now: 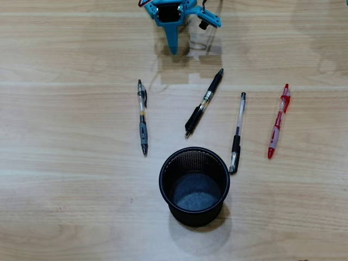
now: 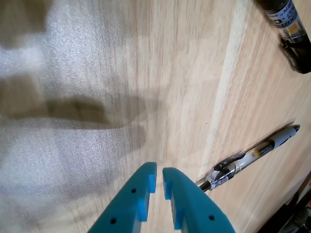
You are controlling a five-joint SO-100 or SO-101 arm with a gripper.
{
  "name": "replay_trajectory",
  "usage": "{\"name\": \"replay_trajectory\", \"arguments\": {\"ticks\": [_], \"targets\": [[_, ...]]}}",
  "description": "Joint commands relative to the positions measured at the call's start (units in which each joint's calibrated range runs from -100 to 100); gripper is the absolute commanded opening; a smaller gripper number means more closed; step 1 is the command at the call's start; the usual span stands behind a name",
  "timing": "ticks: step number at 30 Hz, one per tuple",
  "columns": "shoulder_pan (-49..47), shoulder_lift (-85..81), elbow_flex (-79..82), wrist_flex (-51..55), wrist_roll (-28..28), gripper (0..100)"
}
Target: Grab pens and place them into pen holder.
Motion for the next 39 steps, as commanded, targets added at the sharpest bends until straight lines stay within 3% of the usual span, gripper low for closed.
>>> {"name": "replay_trajectory", "arguments": {"ticks": [1, 9, 17, 24, 31, 36, 39], "targets": [[0.85, -0.19, -0.81, -0.55, 0.16, 2], [0.76, -0.19, -5.04, 0.92, 0.06, 2], [0.94, 3.09, -28.66, 12.11, -0.60, 2], [3.03, 10.73, -34.25, 11.94, -8.83, 2], [2.94, 22.75, -39.02, 1.35, -22.95, 3], [3.12, 37.95, -46.23, 0.66, -32.66, 3], [3.58, 45.09, -51.01, 0.66, -34.54, 3]]}}
